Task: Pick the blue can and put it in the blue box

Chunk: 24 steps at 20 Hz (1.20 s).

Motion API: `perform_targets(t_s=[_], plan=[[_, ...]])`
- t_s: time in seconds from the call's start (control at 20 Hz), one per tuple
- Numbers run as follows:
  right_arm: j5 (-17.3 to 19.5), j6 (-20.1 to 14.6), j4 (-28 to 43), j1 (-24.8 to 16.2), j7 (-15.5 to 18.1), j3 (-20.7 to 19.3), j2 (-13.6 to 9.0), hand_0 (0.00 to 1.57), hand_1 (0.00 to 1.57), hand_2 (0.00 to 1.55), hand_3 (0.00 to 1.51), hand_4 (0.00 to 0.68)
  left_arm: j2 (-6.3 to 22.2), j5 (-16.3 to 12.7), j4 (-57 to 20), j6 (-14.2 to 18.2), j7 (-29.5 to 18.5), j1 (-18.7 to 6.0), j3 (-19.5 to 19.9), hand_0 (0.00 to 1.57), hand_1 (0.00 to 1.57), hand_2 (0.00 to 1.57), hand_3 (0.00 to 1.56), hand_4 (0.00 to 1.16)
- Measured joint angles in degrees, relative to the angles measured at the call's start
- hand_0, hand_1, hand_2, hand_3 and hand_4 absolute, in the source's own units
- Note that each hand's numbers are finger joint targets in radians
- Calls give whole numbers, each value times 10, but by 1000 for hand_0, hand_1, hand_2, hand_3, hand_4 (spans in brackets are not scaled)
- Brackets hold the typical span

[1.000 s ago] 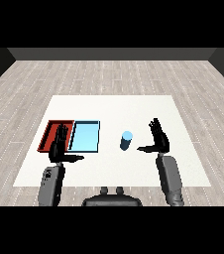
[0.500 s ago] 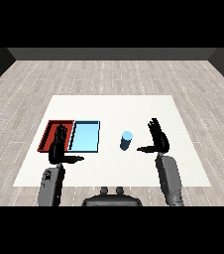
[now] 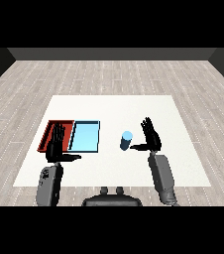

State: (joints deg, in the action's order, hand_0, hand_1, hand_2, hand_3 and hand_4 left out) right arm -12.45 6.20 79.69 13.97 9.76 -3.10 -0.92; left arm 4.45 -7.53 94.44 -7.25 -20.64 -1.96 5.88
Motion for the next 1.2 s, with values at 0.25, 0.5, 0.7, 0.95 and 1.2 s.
perform_targets(t_s=[0.25,0.5,0.7,0.95,1.2], plan=[[-18,-13,-64,16,41,18,6,0,0,0,0,0,-2,0,11,3,4,8,0,0,0,0,0,0],[-41,-26,-98,18,63,35,8,0,0,0,0,0,-2,-3,10,2,7,3,1,0,0,0,0,0],[-55,-32,-132,21,89,49,7,0,0,0,0,0,-9,-4,32,0,9,26,-8,0,0,0,0,0],[-64,-31,-182,34,119,55,7,0,0,0,0,0,-8,-1,10,-4,-10,23,-2,0,0,0,0,0],[-87,-49,-229,61,145,78,9,0,0,0,0,0,-16,9,26,6,2,27,-14,0,0,0,0,0]])
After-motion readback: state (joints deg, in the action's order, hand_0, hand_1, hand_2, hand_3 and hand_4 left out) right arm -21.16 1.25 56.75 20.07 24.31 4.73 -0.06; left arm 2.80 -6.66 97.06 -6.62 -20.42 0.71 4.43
